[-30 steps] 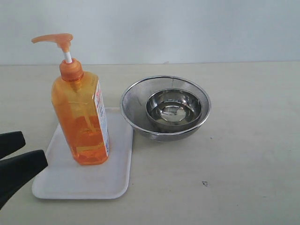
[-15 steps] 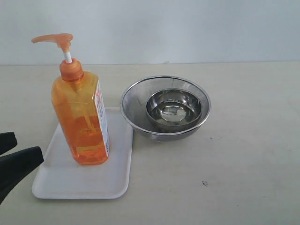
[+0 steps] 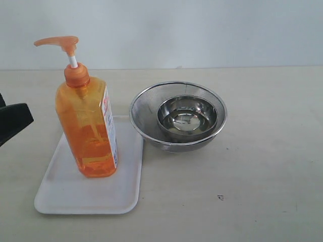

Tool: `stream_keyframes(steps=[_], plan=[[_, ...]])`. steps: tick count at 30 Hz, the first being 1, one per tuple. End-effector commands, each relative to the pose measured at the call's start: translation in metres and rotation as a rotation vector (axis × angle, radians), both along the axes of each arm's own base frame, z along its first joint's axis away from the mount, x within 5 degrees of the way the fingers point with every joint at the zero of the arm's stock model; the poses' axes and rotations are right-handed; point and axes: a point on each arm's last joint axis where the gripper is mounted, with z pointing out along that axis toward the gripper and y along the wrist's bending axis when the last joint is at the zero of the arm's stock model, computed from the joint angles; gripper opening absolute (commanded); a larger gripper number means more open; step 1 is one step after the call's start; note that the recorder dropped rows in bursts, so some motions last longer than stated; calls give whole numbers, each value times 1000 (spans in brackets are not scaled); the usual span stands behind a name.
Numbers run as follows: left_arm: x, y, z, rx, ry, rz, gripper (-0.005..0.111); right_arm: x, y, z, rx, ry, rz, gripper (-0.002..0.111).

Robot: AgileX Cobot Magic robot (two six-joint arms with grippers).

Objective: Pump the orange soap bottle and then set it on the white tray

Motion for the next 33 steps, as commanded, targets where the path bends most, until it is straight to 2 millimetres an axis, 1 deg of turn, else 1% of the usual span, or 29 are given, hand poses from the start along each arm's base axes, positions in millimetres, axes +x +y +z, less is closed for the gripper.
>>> stream_keyframes(steps=[1,3,10,18,24,33], plan=[[0,2,-5,29,2,32,79,0,0,1,-7,-16,1,0],[1,4,-7,52,-1,53,79,0,0,1,-7,-16,1,0],[2,4,-7,52,1,59,79,0,0,1,-7,-16,1,0],[1,4,-6,-8,46,65,79,0,0,1,-6,-7,0,0],[-1,0,-4,-69,65,15,79,0,0,1,-8,-7,0,0],[-2,0,-4,-69,65,14,79,0,0,1,-8,-7,0,0]])
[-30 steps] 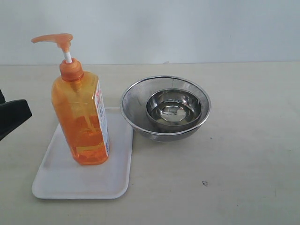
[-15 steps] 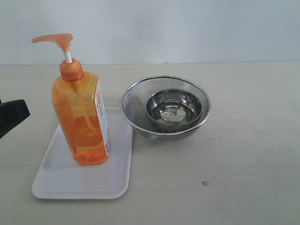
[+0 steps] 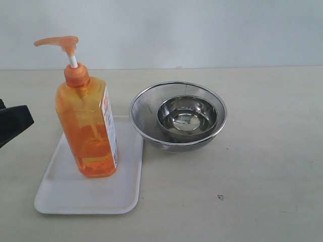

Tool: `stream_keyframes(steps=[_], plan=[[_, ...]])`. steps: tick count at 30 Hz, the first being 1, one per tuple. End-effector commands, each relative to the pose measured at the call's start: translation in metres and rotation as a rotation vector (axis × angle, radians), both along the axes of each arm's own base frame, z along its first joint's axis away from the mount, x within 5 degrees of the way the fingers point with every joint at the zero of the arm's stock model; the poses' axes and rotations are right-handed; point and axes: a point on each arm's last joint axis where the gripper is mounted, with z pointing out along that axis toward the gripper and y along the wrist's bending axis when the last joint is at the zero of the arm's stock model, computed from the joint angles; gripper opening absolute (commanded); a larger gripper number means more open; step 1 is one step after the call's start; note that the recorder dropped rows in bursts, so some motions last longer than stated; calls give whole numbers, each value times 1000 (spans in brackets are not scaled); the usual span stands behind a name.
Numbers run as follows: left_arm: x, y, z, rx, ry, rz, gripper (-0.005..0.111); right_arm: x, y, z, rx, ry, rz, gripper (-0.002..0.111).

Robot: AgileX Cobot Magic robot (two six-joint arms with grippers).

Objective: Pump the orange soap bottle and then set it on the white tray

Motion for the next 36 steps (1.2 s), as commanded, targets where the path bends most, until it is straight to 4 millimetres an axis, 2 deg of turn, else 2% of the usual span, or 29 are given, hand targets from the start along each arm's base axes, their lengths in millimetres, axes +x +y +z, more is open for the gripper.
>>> stream_keyframes(steps=[1,10,17,21,27,36], plan=[[-1,-1,0,-16,2,-5,79,0,0,1,-8,-7,0,0],[2,3,3,2,21,34,79,0,0,1,-8,-7,0,0],[8,11,11,54,256,113,79,0,0,1,-8,-7,0,0],[10,16,10,45,302,180,79,0,0,1,-8,-7,0,0],[7,6,19,-7,207,58,79,0,0,1,-8,-7,0,0],[5,4,17,-23,212,35,79,0,0,1,-8,-7,0,0]])
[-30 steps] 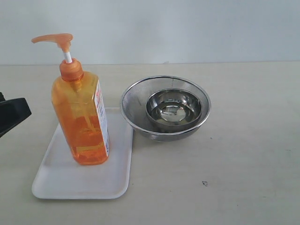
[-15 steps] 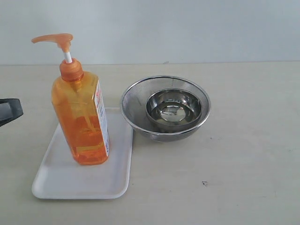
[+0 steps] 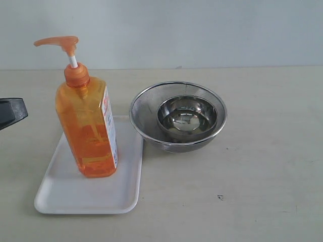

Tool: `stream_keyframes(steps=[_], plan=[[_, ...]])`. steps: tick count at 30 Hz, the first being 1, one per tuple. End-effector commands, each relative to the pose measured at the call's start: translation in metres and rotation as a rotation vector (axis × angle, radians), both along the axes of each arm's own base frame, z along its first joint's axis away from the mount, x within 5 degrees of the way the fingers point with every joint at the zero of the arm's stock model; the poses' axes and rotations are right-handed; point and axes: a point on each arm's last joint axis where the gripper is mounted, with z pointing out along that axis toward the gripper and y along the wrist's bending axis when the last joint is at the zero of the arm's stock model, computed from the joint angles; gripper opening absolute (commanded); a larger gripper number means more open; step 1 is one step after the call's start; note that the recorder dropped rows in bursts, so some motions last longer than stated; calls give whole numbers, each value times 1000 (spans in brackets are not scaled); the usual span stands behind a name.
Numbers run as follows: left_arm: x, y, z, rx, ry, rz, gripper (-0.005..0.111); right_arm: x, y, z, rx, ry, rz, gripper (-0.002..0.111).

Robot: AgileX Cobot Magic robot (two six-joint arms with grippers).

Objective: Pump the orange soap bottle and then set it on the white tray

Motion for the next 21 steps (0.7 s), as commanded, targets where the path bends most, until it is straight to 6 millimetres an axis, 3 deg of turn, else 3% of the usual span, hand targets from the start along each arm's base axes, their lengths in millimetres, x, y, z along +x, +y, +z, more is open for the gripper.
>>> stream_keyframes(steps=[1,14,21], plan=[[-1,-1,-1,-12,0,-7,79,0,0,1,-9,-9,0,0],[-10,8,-28,87,340,79,79,0,0,1,-6,-12,0,0],[-2,35,-27,157,290,416,79,0,0,1,-6,-10,0,0]])
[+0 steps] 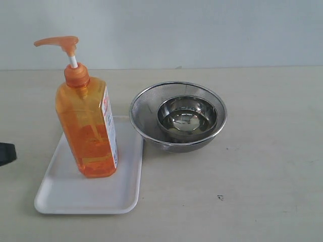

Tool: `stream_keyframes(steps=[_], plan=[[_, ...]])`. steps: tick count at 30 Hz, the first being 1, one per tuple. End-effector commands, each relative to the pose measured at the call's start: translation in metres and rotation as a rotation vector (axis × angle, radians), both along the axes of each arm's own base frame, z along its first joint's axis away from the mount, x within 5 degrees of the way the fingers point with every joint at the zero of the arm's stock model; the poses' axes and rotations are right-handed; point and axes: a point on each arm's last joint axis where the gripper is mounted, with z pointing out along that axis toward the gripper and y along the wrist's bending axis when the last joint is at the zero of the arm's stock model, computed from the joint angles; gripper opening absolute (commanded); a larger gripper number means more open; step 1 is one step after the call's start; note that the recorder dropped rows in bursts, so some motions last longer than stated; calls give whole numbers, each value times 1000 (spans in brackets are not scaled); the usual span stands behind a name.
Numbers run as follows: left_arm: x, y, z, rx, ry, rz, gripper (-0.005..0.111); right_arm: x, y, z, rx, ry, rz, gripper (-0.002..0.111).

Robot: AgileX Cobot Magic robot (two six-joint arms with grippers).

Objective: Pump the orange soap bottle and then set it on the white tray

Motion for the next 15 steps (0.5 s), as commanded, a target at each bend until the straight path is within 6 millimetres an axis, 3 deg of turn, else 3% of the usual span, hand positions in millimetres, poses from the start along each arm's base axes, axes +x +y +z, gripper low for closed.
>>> stream_keyframes(steps=[1,9,15], plan=[[4,22,4,116,-79,250,79,0,0,1,-6,-10,0,0],[-1,28,0,147,-136,387,78,0,0,1,-6,-10,0,0],[0,23,4,208,-213,359,78,0,0,1,-6,-10,0,0]])
